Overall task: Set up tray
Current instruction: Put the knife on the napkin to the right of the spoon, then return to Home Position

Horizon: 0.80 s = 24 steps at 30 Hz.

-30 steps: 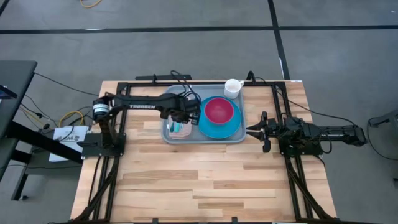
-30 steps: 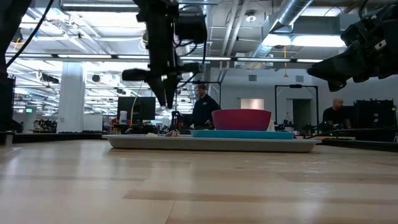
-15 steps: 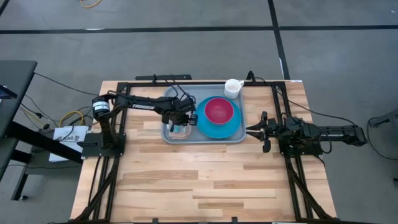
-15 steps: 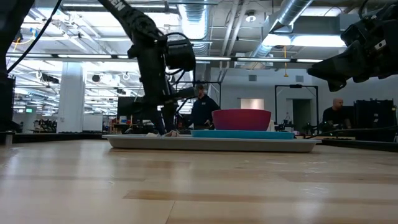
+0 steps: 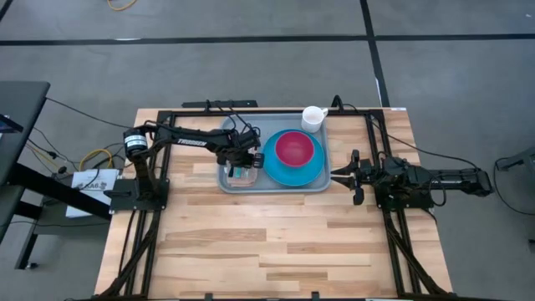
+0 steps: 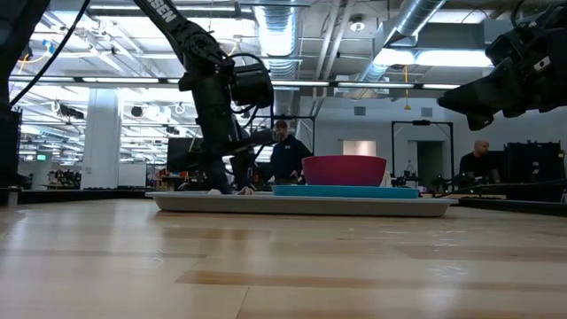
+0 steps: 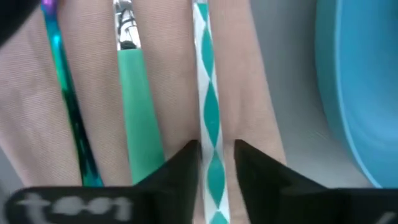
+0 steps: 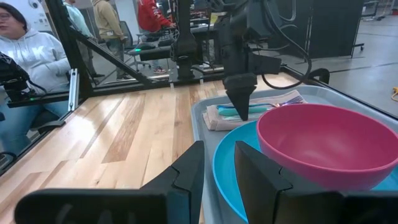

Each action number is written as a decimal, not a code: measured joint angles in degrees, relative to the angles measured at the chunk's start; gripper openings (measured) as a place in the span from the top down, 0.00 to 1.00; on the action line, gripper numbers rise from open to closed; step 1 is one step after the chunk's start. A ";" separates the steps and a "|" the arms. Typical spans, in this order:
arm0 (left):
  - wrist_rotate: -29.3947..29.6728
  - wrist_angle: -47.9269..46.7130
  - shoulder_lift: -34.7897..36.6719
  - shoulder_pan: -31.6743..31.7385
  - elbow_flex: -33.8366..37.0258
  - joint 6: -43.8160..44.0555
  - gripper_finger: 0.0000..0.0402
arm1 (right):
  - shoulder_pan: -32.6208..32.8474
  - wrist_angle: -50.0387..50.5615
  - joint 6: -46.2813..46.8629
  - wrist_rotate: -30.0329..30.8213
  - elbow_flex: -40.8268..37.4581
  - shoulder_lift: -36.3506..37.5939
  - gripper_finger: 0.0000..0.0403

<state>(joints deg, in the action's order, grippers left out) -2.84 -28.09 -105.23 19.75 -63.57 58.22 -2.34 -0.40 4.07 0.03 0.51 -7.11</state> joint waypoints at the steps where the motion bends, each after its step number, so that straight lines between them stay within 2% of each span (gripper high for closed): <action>1: -0.29 0.08 0.00 0.00 0.00 -0.07 0.75 | 0.00 0.00 -0.01 0.01 0.00 0.02 0.80; 4: -1.36 0.12 0.00 0.00 0.00 -0.26 0.67 | -0.01 0.00 0.01 0.00 0.00 0.02 0.80; 8: -2.95 0.81 0.00 -0.02 -0.01 -0.29 0.61 | 0.01 -0.01 0.00 0.00 0.00 0.01 0.80; 12: -3.07 0.89 0.00 -0.32 -2.14 -3.26 0.58 | -0.01 -0.02 0.01 0.00 0.00 0.00 0.80; 18: -2.51 -1.56 0.00 -2.49 -9.74 -9.66 0.58 | -0.01 -0.01 -0.01 0.00 0.00 0.00 0.80; 21: 1.85 -8.99 0.17 -3.90 -15.16 -12.65 0.58 | -0.01 0.00 -0.01 0.00 0.00 0.00 0.80; 24: 11.22 -17.46 0.99 -6.18 -20.83 -14.52 0.58 | -0.01 0.00 -0.01 0.00 0.00 0.01 0.80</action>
<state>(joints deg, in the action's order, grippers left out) 8.37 -45.55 -104.24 13.57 -84.40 43.69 -2.35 -0.40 4.05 0.03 0.51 -7.10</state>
